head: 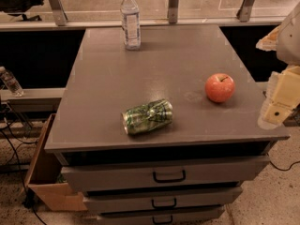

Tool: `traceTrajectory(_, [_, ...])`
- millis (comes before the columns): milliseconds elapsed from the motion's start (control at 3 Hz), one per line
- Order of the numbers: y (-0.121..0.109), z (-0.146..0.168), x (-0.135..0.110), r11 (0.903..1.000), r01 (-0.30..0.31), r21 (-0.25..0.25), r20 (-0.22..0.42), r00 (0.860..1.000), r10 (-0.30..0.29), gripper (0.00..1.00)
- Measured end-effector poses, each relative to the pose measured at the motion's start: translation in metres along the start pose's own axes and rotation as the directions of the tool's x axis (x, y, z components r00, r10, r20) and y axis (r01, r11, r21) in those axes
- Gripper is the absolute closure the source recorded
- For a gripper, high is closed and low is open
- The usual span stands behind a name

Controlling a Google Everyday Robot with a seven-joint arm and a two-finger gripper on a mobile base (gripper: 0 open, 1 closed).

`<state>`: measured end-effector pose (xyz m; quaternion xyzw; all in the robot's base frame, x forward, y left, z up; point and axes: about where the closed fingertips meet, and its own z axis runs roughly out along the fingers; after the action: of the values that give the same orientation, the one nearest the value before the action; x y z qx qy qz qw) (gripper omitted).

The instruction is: Move blue plastic bottle near green can

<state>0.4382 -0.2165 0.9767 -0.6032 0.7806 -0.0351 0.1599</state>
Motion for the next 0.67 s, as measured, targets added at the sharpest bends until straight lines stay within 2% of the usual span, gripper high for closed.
traceTrajectory(333, [-0.001, 0.0, 0.0, 1.0, 0.0, 0.003, 0.002, 1.0, 0.0, 0.0])
traceTrajectory(667, [-0.031, 0.01, -0.008, 0.9997, -0.016, 0.017, 0.061, 0.998, 0.015, 0.0])
